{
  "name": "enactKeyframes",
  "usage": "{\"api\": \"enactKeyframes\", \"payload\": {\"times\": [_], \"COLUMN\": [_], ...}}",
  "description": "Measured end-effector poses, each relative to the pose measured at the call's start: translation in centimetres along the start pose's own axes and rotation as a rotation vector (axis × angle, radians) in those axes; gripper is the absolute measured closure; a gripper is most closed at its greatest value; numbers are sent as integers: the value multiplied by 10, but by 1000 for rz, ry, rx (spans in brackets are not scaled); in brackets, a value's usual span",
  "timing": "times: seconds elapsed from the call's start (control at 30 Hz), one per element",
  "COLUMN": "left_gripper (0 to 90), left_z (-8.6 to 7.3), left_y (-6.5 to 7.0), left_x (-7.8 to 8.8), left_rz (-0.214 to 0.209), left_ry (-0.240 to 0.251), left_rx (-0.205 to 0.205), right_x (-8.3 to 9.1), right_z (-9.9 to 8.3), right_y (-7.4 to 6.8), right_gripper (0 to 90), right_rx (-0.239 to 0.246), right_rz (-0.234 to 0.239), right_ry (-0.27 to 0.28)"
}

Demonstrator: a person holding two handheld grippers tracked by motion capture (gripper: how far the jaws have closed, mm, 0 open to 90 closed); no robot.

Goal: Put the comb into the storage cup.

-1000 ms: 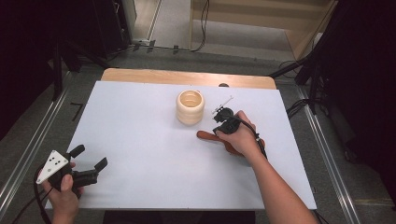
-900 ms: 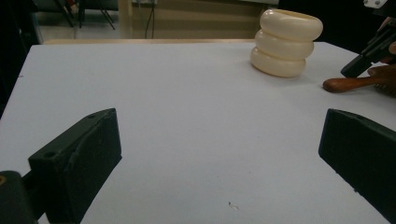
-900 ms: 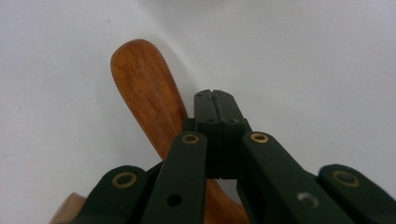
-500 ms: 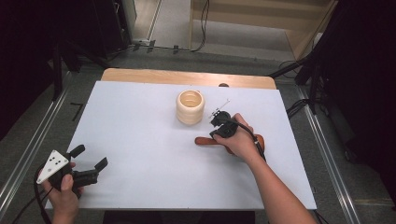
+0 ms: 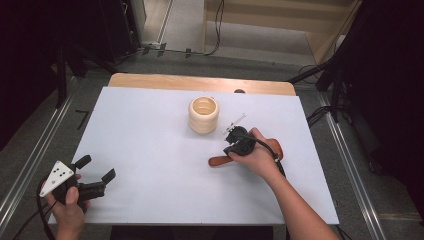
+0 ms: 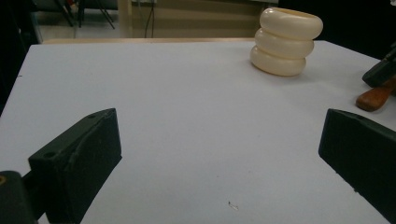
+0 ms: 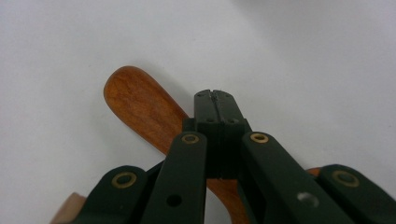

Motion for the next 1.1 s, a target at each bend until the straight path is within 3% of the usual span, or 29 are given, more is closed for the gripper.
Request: {"api": "enactKeyframes", "payload": {"times": [0.47,0.57,0.6,0.7,0.9,0.93,0.97,1.03,1.1], "left_gripper": [0,0,0,0,0,0,0,0,0], "left_z": [-1,-1,-1,-1,-1,-1,-1,-1,-1], "left_y": [1,1,1,2,2,2,2,2,3], "left_x": [0,-1,-1,-1,-1,-1,-1,-1,-1], "left_rz": [2,2,-1,-8,-7,-7,-8,-8,-8], "left_ry": [-6,-7,-9,-14,-12,-12,-13,-16,-18], "left_rx": [-4,-7,-8,-11,-12,-12,-13,-15,-17], "right_x": [4,9,12,22,39,39,44,50,52], "right_z": [-13,-12,-10,-6,-7,-7,-10,-14,-17], "right_y": [-8,-10,-10,-12,-14,-14,-13,-11,-12], "right_gripper": [885,875,766,577,120,120,77,7,0], "right_rx": [16,20,20,18,-1,-1,-14,-40,-33], "right_rz": [24,28,28,21,-8,-8,-19,-46,-33], "right_ry": [6,54,85,193,346,346,402,460,486]}}
Point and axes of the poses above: each handheld gripper's, and its own axes: x roughly backward along the jaws, z roughly out of its top, y roughly to its right, the point moved 10 cm from there along -x, roughly forward along the jaws, and after that the axes turned 4 degrees about -y, right-handed, at the moved point
